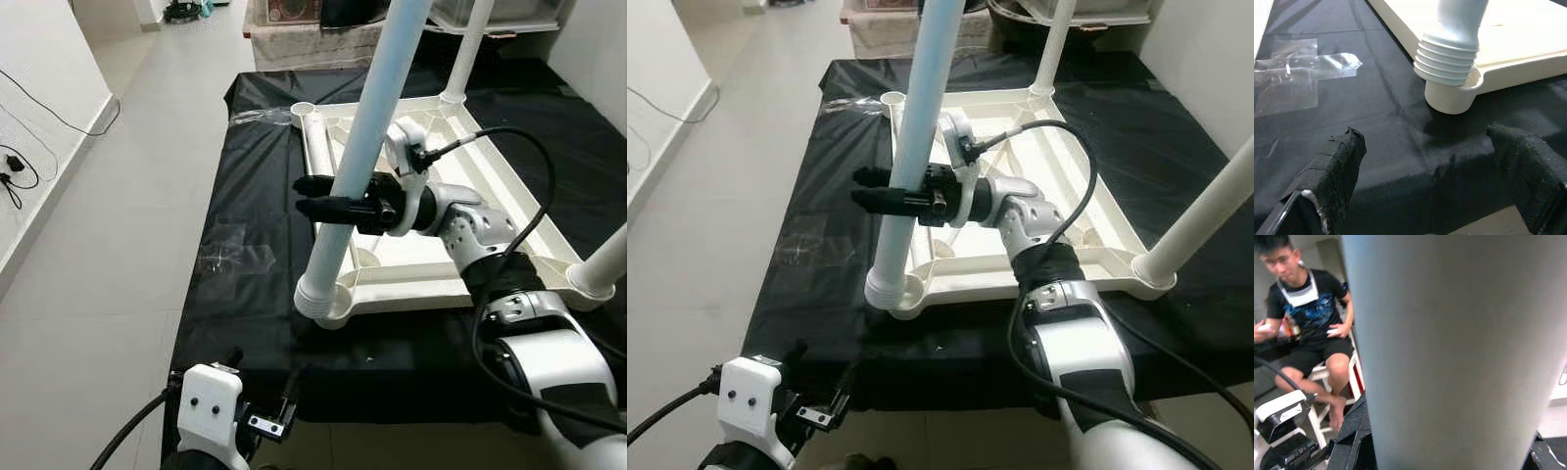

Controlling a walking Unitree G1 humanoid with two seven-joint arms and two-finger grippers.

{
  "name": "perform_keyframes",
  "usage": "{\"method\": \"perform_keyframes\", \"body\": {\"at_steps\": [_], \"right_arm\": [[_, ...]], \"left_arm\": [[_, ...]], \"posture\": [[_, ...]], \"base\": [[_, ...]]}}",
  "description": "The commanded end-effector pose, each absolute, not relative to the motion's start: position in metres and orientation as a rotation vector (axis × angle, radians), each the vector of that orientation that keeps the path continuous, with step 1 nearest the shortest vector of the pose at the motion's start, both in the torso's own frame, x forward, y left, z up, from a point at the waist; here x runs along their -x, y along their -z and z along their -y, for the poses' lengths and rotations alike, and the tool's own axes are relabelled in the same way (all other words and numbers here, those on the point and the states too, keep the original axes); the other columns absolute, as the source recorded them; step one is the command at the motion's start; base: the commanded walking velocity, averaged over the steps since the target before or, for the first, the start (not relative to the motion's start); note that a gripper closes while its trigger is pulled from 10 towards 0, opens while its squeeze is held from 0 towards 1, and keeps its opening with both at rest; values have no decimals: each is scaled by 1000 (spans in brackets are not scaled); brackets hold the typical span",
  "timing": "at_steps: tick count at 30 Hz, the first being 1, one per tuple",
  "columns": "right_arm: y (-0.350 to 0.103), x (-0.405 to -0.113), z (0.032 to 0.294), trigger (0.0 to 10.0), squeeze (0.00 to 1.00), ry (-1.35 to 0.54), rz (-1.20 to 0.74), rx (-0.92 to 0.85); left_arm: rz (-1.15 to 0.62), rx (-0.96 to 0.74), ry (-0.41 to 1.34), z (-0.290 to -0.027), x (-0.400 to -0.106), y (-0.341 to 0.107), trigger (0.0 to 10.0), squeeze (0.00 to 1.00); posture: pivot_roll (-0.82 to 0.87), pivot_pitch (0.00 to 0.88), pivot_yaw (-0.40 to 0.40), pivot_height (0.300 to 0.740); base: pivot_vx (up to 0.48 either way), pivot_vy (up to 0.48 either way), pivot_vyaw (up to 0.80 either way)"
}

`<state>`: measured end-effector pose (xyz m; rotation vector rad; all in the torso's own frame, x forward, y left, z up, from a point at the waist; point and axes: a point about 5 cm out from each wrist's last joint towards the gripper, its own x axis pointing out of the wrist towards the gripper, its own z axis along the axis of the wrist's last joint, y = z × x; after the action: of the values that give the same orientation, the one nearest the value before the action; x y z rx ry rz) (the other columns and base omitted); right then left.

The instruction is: Building children table

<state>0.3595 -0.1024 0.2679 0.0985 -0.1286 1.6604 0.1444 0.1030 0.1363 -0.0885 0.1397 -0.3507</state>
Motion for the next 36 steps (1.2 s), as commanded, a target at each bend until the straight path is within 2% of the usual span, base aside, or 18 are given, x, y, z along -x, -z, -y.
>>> {"method": "perform_keyframes", "body": {"at_steps": [1, 18, 24, 31, 36], "right_arm": [[-263, -360, 98, 10000, 0, -1670, 91, -59], [-269, -361, 113, 10000, 0, -1701, 39, -3], [-261, -358, 109, 10000, 0, -1723, 22, 27], [-249, -357, 94, 10000, 0, -1752, -24, 185], [-249, -357, 91, 10000, 0, -1764, -30, 206]], "left_arm": [[-152, 77, 358, -102, -141, -135, 10000, 0], [-152, 58, 359, -103, -141, -136, 10000, 0], [-151, 55, 357, -103, -141, -135, 10000, 0], [-150, 52, 356, -102, -141, -136, 10000, 0], [-150, 52, 355, -102, -141, -136, 10000, 0]], "posture": [[161, 204, 27, 740], [152, 202, 19, 740], [152, 202, 19, 740], [156, 205, 16, 740], [156, 205, 16, 740]], "base": [[0, 0, 0], [0, 0, 0], [0, 0, 0], [0, 0, 0], [0, 0, 0]]}}
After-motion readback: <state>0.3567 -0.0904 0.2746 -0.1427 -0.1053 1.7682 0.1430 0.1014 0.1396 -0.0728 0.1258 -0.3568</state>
